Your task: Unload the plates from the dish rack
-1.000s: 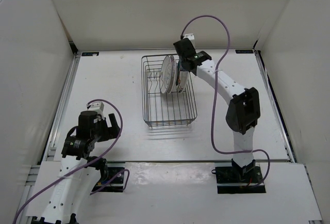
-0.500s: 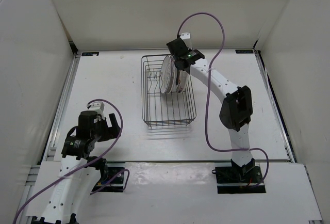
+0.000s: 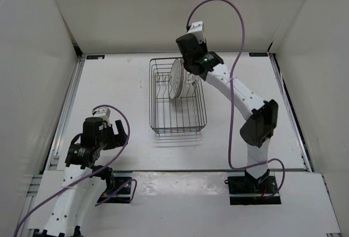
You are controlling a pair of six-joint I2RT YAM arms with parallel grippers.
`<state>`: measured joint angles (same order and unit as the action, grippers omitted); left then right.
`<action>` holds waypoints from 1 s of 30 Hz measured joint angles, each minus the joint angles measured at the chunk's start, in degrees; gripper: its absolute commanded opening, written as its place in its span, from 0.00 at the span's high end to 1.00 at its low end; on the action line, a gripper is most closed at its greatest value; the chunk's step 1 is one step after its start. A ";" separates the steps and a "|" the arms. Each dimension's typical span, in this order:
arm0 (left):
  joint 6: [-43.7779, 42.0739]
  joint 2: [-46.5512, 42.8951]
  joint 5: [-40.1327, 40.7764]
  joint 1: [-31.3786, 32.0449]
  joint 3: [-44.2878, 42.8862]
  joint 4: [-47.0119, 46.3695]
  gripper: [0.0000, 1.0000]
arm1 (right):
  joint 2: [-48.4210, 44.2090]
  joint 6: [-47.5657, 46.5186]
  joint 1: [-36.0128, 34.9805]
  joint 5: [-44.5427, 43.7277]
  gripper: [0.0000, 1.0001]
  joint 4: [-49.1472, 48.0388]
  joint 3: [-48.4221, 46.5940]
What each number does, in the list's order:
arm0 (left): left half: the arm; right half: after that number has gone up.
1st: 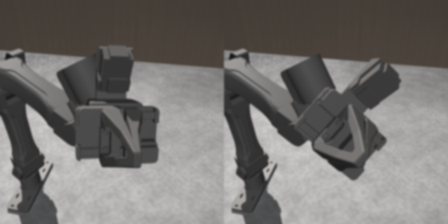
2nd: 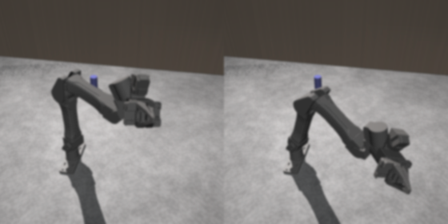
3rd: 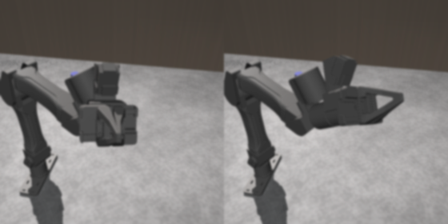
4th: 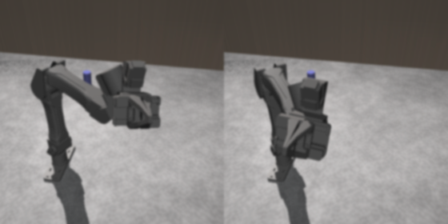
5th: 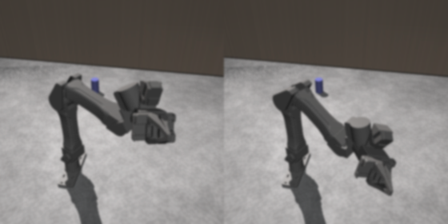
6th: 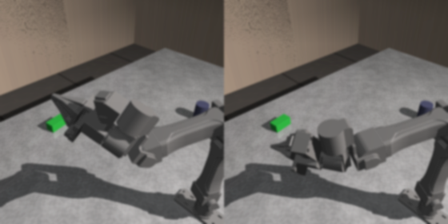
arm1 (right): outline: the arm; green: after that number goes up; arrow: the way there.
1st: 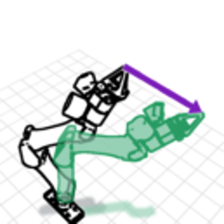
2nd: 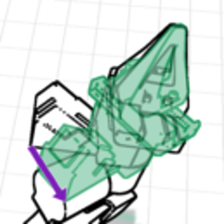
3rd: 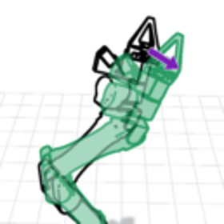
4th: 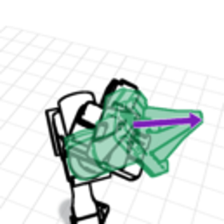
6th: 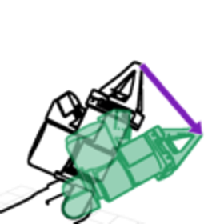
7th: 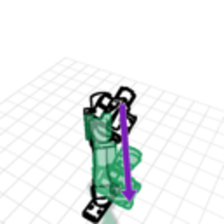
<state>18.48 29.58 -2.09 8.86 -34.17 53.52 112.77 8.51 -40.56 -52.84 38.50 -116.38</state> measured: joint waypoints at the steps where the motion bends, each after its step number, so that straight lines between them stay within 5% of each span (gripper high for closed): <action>1: 0.02 0.00 -0.02 0.00 0.00 0.00 0.00 | -1.57 -1.33 -0.31 -1.14 1.00 -1.46 0.28; 8: 0.02 0.04 -0.02 0.00 0.02 0.00 0.00 | -15.67 -15.39 -1.46 -12.48 1.00 -19.39 12.07; 12: 0.02 0.07 -0.02 0.00 0.02 0.00 0.00 | -26.43 -10.10 2.56 -11.78 1.00 -18.86 25.07; 19: 0.04 0.22 -0.04 0.00 0.02 0.00 0.00 | -47.93 6.56 18.21 1.97 1.00 -11.54 50.53; 30: 0.02 0.59 -0.09 0.02 0.02 0.00 0.00 | -46.10 24.09 35.26 30.40 1.00 -18.93 71.49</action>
<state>18.50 30.17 -2.17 8.88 -34.15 53.52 66.67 32.60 -5.30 -22.44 19.57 -44.88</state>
